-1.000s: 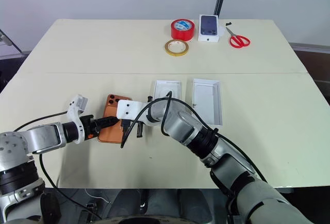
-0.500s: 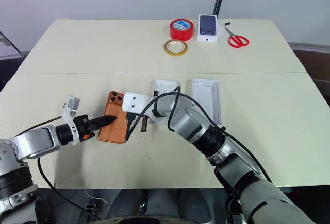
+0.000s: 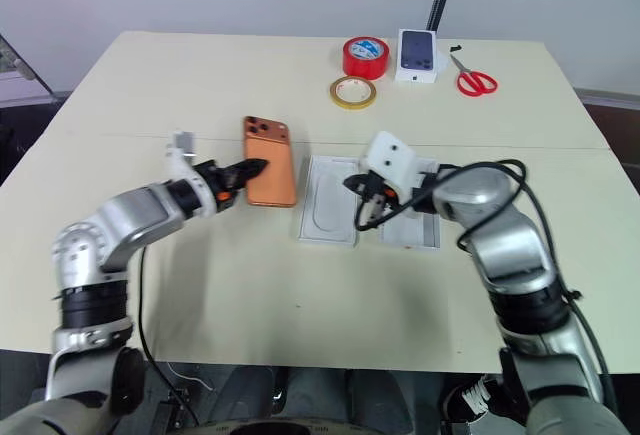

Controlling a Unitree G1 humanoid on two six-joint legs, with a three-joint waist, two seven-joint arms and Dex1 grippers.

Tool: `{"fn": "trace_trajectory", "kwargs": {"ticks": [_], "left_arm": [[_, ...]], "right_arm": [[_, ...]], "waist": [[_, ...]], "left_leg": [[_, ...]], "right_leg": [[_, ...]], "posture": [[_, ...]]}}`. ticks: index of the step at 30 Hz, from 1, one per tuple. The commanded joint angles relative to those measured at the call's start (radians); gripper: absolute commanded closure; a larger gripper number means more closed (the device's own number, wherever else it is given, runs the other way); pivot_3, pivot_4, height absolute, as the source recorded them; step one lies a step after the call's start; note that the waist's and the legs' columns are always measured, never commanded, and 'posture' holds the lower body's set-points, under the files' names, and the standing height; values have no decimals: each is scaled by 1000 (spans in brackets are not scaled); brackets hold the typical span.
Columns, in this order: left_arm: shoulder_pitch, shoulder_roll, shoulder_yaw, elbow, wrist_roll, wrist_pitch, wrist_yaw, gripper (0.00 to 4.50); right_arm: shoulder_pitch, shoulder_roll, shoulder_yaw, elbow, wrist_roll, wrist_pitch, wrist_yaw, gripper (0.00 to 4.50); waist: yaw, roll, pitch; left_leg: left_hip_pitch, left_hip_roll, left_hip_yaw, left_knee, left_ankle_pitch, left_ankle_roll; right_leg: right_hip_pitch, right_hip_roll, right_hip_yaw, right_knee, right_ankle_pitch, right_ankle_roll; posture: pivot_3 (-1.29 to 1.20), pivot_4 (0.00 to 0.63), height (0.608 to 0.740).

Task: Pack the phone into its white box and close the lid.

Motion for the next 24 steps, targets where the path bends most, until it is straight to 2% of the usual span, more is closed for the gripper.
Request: {"fn": "trace_trajectory", "kwargs": {"ticks": [1,10,22,24], "left_arm": [[-43,-45,-53,33,68,-20,-47,4456],[-81,-129,-105,134,190,12,-121,4456],[-87,-142,-122,122,275,105,-167,4456],[-87,-144,-118,121,285,111,-173,3496]], "right_arm": [[40,-46,-67,-51,35,7,-27,4500],[108,-107,-104,-54,60,-1,-103,4500],[85,-111,-66,-20,69,-27,-156,4500],[81,-110,-58,-15,68,-32,-159,4500]], "waist": [[-16,0,0],[-13,0,0],[-12,0,0],[-12,0,0]], "left_leg": [[0,1,0,0,0,0],[0,3,0,0,1,-2],[0,2,0,1,2,-3],[0,2,0,1,2,-3]], "right_leg": [[0,1,0,0,0,0],[-1,4,1,1,0,0],[0,3,1,1,0,0],[0,4,1,1,0,0]], "posture": [[0,150,740],[0,150,740],[0,150,740],[0,150,740]]}}
